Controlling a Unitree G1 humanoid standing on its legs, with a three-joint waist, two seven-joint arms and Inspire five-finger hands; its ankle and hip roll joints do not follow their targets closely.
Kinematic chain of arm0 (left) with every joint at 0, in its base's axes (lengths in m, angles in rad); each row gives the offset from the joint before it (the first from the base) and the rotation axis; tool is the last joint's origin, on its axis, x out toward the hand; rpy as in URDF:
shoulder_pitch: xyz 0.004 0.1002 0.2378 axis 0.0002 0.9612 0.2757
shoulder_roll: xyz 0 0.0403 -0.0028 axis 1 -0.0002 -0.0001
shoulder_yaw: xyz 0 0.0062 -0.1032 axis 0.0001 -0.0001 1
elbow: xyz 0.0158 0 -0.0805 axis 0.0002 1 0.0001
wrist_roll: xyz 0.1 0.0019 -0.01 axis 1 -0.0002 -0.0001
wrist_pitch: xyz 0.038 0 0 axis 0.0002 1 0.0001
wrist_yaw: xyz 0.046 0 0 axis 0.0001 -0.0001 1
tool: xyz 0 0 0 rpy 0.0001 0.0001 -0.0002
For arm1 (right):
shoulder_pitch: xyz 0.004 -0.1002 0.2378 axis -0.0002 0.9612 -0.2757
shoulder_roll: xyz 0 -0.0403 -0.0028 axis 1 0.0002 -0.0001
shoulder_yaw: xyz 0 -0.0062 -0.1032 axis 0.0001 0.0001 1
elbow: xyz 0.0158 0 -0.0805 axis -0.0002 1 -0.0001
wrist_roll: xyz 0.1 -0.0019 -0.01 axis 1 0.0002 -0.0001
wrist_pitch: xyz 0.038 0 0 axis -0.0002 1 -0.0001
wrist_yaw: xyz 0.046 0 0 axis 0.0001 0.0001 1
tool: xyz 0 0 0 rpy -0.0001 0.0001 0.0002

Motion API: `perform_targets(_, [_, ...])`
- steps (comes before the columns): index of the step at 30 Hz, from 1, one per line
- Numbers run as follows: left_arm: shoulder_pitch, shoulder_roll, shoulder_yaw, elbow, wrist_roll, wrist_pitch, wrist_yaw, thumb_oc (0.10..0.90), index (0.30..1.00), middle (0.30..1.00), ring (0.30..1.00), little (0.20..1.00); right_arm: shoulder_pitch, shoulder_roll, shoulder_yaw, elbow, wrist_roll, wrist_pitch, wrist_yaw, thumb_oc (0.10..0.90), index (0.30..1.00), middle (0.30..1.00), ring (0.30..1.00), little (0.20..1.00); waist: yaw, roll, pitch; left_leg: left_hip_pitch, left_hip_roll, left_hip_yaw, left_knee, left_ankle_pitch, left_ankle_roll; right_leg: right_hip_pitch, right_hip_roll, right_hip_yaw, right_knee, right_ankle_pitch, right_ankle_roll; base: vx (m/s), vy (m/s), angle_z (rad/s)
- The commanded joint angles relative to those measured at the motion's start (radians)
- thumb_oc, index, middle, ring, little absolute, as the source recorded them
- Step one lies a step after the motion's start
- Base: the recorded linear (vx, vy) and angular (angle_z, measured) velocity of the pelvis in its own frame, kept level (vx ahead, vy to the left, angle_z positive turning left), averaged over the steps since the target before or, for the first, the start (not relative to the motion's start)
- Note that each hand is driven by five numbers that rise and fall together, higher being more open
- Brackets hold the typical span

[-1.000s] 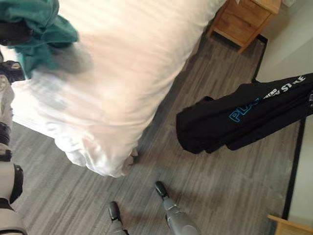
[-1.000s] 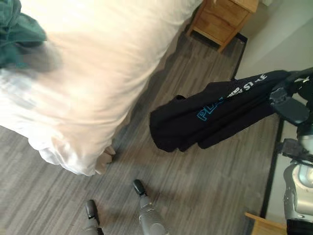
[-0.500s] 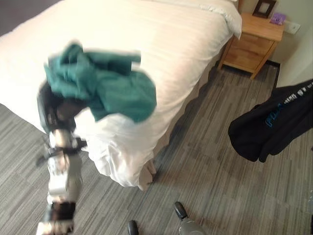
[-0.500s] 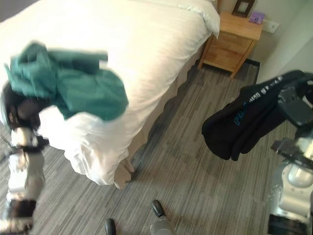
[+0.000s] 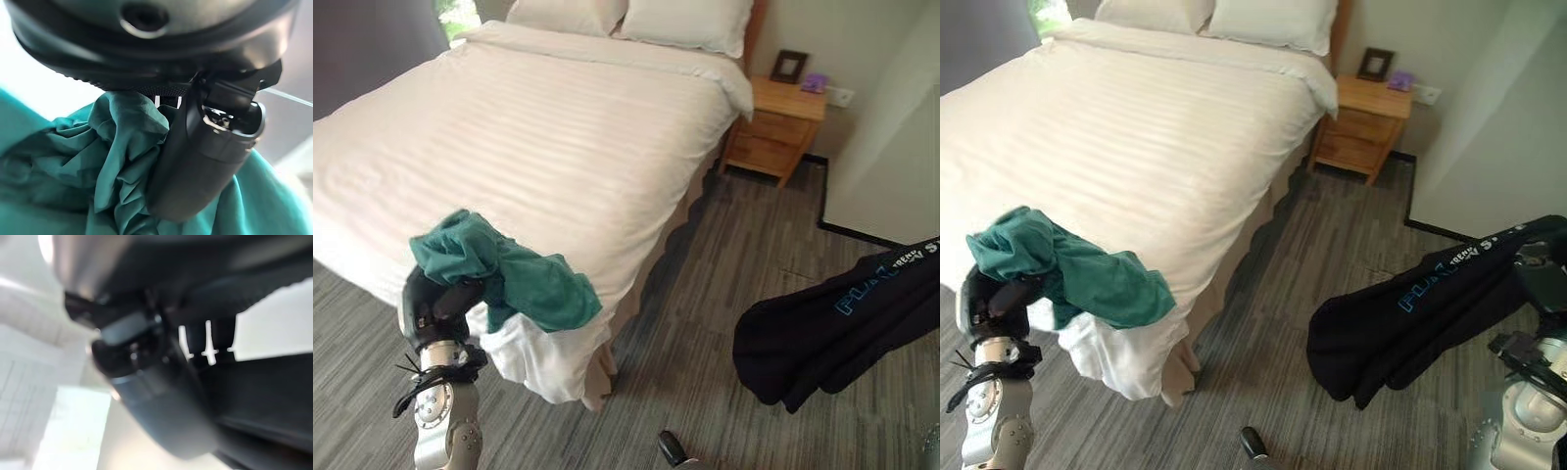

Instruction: Pick up bed clothes into laundry basket.

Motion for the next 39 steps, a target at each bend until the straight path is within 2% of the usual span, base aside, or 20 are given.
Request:
perform_targets(1, [-0.201,0.143,-0.043,-0.160,0.043,-0.141,-0.072,0.400,0.300,0.300,0.300,0.300,-0.053,-0.096,-0.116,-0.118,-0.021,-0.109,-0.013,0.400,0.300,0.300,0.300,0.300,-0.079,-0.005,-0.076,-0.026,-0.052,0.055,0.037,-0.099,0.081,-0.068,0.101,0.121,0.032,-0.001,0.090,-0.09,0.088,-0.89])
perform_targets(3, [-0.239,0.165,-0.065,-0.181,0.050,-0.144,-0.074,0.400,0.300,0.300,0.300,0.300,-0.044,-0.095,-0.119,-0.129,-0.024,-0.107,-0.008,0.400,0.300,0.300,0.300,0.300,-0.088,-0.004,-0.066,-0.026,-0.053,0.094,0.047,-0.143,0.094,-0.090,0.114,0.137,0.019,0.010,0.107,-0.06,0.098,-0.80])
perform_targets(4, [-0.287,0.198,-0.099,-0.189,0.051,-0.153,-0.074,0.400,0.300,0.300,0.300,0.300,-0.021,-0.092,-0.132,-0.143,-0.019,-0.116,-0.004,0.400,0.300,0.300,0.300,0.300,-0.136,-0.009,-0.040,-0.032,-0.041,0.157,0.050,-0.145,0.088,-0.152,0.151,0.140,0.010,0.054,0.109,-0.11,-0.012,-0.79])
perform_targets(6, [-0.328,0.235,-0.141,-0.190,0.050,-0.150,-0.076,0.400,0.300,0.300,0.300,0.300,0.018,-0.105,-0.149,-0.163,-0.013,-0.119,-0.004,0.400,0.300,0.300,0.300,0.300,-0.160,0.001,-0.008,-0.035,-0.023,0.213,0.066,-0.136,0.081,-0.202,0.135,0.007,0.060,0.037,0.109,-0.16,-0.006,-0.99])
perform_targets(8, [-0.365,0.268,-0.157,-0.167,0.039,-0.152,-0.076,0.400,0.300,0.300,0.300,0.300,0.027,-0.121,-0.143,-0.151,0.039,-0.126,0.002,0.400,0.300,0.300,0.300,0.300,-0.184,0.003,0.022,-0.040,0.000,0.263,0.051,-0.068,0.067,-0.199,0.081,-0.155,0.221,-0.031,0.066,-0.29,-0.027,-1.24])
perform_targets(10, [-0.338,0.280,-0.090,-0.149,0.026,-0.150,-0.062,0.400,0.300,0.300,0.300,0.300,-0.001,-0.129,-0.129,-0.151,0.058,-0.116,0.004,0.400,0.300,0.300,0.300,0.300,-0.147,0.023,0.018,-0.045,0.023,0.326,0.022,-0.036,0.076,-0.103,-0.019,-0.307,0.408,-0.128,0.022,-0.37,0.054,-1.26])
perform_targets(11, [-0.333,0.278,-0.086,-0.154,0.028,-0.149,-0.061,0.400,0.300,0.300,0.300,0.300,-0.003,-0.131,-0.126,-0.152,0.056,-0.115,0.003,0.400,0.300,0.300,0.300,0.300,-0.148,0.021,0.020,-0.040,0.021,0.329,0.022,-0.037,0.075,-0.106,-0.020,-0.304,0.420,-0.136,0.021,-0.33,-0.009,-1.65])
perform_targets(13, [-0.258,0.244,-0.013,-0.166,0.059,-0.137,-0.040,0.400,0.300,0.300,0.300,0.300,-0.040,-0.113,-0.120,-0.153,0.032,-0.113,-0.018,0.400,0.300,0.300,0.300,0.300,-0.096,0.012,0.003,-0.071,0.037,0.386,0.043,-0.024,0.083,-0.030,-0.080,-0.386,0.502,-0.139,0.013,-0.27,-0.081,-1.48])
perform_targets(15, [-0.195,0.223,0.024,-0.167,0.095,-0.121,-0.028,0.400,0.300,0.300,0.300,0.300,-0.058,-0.088,-0.115,-0.151,0.011,-0.110,-0.035,0.400,0.300,0.300,0.300,0.300,-0.054,-0.017,-0.023,-0.106,0.059,0.427,0.069,-0.014,0.073,0.014,-0.091,-0.433,0.452,-0.117,0.031,-0.28,-0.250,-1.13])
perform_targets(16, [-0.186,0.225,0.030,-0.172,0.088,-0.105,-0.033,0.400,0.300,0.300,0.300,0.300,-0.057,-0.072,-0.099,-0.156,0.031,-0.098,-0.029,0.400,0.300,0.300,0.300,0.300,-0.033,-0.033,-0.033,-0.114,0.092,0.465,0.084,0.004,0.053,0.030,-0.083,-0.494,0.359,-0.178,0.029,-0.36,-0.496,-1.57])
perform_targets(17, [-0.199,0.239,0.003,-0.187,0.087,-0.102,-0.057,0.400,0.300,0.300,0.300,0.300,-0.045,-0.069,-0.089,-0.163,0.055,-0.107,-0.011,0.400,0.300,0.300,0.300,0.300,-0.042,-0.068,-0.037,-0.177,0.135,0.465,0.146,0.034,0.021,0.058,-0.001,-0.438,0.260,-0.238,0.003,-0.27,-0.444,-1.48])
perform_targets(19, [-0.210,0.252,-0.012,-0.189,0.084,-0.101,-0.066,0.400,0.300,0.300,0.300,0.300,-0.041,-0.064,-0.070,-0.156,0.079,-0.112,0.004,0.400,0.300,0.300,0.300,0.300,-0.033,-0.090,-0.029,-0.216,0.193,0.416,0.235,0.045,-0.014,0.071,0.035,-0.410,0.234,-0.257,-0.024,-0.21,-0.430,-1.15])
perform_targets(20, [-0.213,0.258,-0.019,-0.188,0.075,-0.101,-0.070,0.400,0.300,0.300,0.300,0.300,-0.050,-0.057,-0.040,-0.144,0.112,-0.120,0.011,0.400,0.300,0.300,0.300,0.300,-0.003,-0.109,-0.018,-0.248,0.229,0.272,0.309,0.077,-0.049,0.077,0.071,-0.360,0.223,-0.257,-0.046,-0.35,-0.384,-0.85])
perform_targets(21, [-0.218,0.258,-0.028,-0.179,0.065,-0.103,-0.073,0.400,0.300,0.300,0.300,0.300,-0.056,-0.067,-0.026,-0.129,0.133,-0.135,0.016,0.400,0.300,0.300,0.300,0.300,0.019,-0.116,0.002,-0.256,0.234,0.173,0.351,0.099,-0.042,0.055,0.091,-0.335,0.230,-0.233,-0.065,-0.45,-0.299,-1.52])
perform_targets(22, [-0.209,0.241,-0.032,-0.197,0.045,-0.104,-0.067,0.400,0.300,0.300,0.300,0.300,-0.070,-0.066,-0.001,-0.110,0.170,-0.151,0.006,0.400,0.300,0.300,0.300,0.300,0.050,-0.135,0.008,-0.232,0.207,0.003,0.426,0.081,-0.024,0.036,0.102,-0.290,0.240,-0.210,-0.069,-0.40,-0.190,-1.52])
perform_targets(23, [-0.194,0.233,-0.030,-0.200,0.044,-0.097,-0.073,0.400,0.300,0.300,0.300,0.300,-0.064,-0.054,0.003,-0.111,0.190,-0.147,0.024,0.400,0.300,0.300,0.300,0.300,0.053,-0.140,-0.002,-0.206,0.200,-0.054,0.455,0.045,-0.008,0.036,0.104,-0.272,0.241,-0.203,-0.070,-0.22,-0.196,-1.93])
perform_targets(25, [-0.127,0.225,0.018,-0.203,0.050,-0.091,-0.076,0.400,0.300,0.300,0.300,0.300,-0.057,-0.042,-0.001,-0.094,0.186,-0.141,0.036,0.400,0.300,0.300,0.300,0.300,0.089,-0.136,-0.033,-0.162,0.129,-0.222,0.492,0.019,0.020,0.033,0.148,-0.166,0.226,-0.172,-0.065,0.00,-0.170,-1.68])
perform_targets(28, [-0.083,0.220,0.062,-0.216,0.073,-0.098,-0.062,0.400,0.300,0.300,0.300,0.300,-0.085,-0.090,0.040,-0.087,0.147,-0.129,0.041,0.400,0.300,0.300,0.300,0.300,0.097,-0.120,-0.046,-0.104,0.066,-0.338,0.424,0.012,0.035,0.049,0.211,-0.007,0.220,-0.145,-0.062,-0.03,-0.089,-2.15])
perform_targets(33, [-0.055,0.211,0.104,-0.203,0.165,-0.119,-0.040,0.400,0.300,0.300,0.300,0.300,-0.084,-0.121,0.030,-0.117,0.125,-0.105,0.066,0.400,0.300,0.300,0.300,0.300,0.074,-0.102,-0.044,-0.047,0.000,-0.288,0.130,-0.034,0.039,0.070,0.228,0.136,0.129,-0.089,-0.055,-0.09,0.015,-1.86])
perform_targets(39, [-0.063,0.171,0.093,-0.207,0.199,-0.115,-0.041,0.400,0.300,0.300,0.300,0.300,-0.007,-0.055,-0.020,-0.156,0.130,-0.086,0.105,0.400,0.300,0.300,0.300,0.300,-0.006,-0.049,-0.067,-0.001,-0.037,-0.153,0.020,-0.055,0.055,0.051,0.220,0.146,0.056,-0.051,-0.016,-0.04,0.111,-1.03])
